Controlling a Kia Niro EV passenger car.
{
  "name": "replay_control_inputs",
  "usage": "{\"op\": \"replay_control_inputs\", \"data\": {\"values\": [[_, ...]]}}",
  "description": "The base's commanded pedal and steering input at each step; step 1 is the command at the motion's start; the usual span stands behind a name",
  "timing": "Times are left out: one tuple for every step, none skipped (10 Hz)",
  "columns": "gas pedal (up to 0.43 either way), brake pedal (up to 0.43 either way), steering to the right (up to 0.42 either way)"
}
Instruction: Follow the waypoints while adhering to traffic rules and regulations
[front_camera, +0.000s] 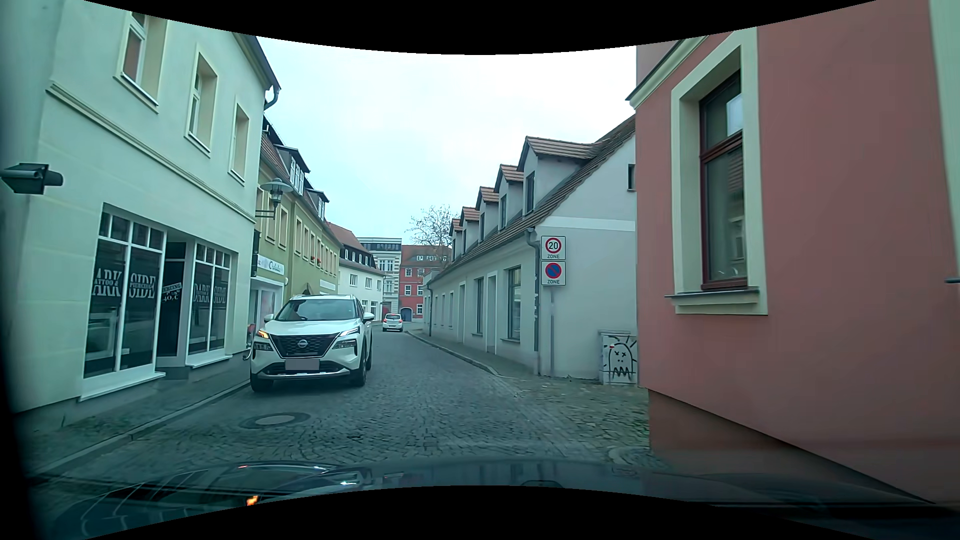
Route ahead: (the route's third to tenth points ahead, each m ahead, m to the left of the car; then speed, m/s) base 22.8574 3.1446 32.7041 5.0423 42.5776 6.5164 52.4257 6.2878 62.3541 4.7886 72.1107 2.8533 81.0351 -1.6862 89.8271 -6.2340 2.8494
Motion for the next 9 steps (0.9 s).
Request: {"op": "replay_control_inputs", "data": {"values": [[0.000,0.000,-0.224],[0.000,0.000,-0.200],[0.000,0.000,-0.171],[0.000,0.012,-0.159],[0.000,0.043,-0.151],[0.000,0.067,-0.127],[0.000,0.079,-0.102],[0.000,0.091,-0.085],[0.000,0.122,-0.069]]}}
